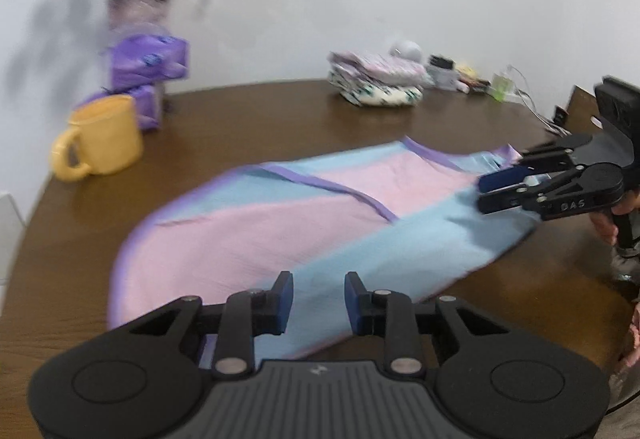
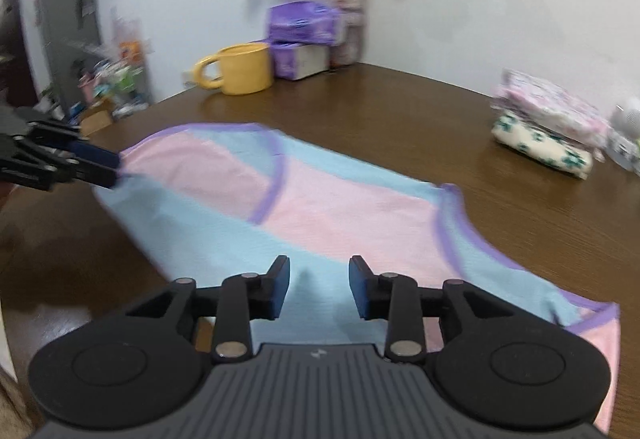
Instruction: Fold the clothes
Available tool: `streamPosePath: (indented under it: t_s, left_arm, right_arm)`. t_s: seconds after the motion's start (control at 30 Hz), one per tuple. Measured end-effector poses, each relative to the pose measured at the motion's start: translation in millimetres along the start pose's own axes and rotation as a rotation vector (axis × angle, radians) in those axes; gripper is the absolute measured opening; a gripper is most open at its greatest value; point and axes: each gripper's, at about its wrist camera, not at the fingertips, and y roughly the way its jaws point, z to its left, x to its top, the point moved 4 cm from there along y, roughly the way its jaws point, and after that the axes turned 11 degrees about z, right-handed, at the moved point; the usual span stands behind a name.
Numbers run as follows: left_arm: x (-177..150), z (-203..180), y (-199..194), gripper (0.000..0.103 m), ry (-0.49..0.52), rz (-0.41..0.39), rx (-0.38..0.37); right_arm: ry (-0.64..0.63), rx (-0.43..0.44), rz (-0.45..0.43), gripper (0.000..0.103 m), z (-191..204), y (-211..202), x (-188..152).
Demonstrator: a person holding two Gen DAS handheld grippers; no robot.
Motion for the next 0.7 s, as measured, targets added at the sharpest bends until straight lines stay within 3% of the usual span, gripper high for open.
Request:
streamPosePath:
  t_s: [0.17, 0.3, 0.7]
  left_arm:
    - [-0.6, -2.1, 22.8, 0.025, -0.058, 0.016, 0.024]
    - [-5.0, 4.1, 26.4, 0.026, -0.109, 0.012, 0.029]
    - [-20.2, 37.0, 9.0, 0.027, -0.225, -0.010, 0.065]
  right_arm:
    - [-0.025, 0.029, 0.009, 0.033, 20.8, 19.0, 1.1]
    - [-0.032, 0.038, -0.012, 0.041, 26.0, 24.3, 2.1]
    - [0.009, 0.034, -0.006, 0.044, 4.7, 22.1, -15.9]
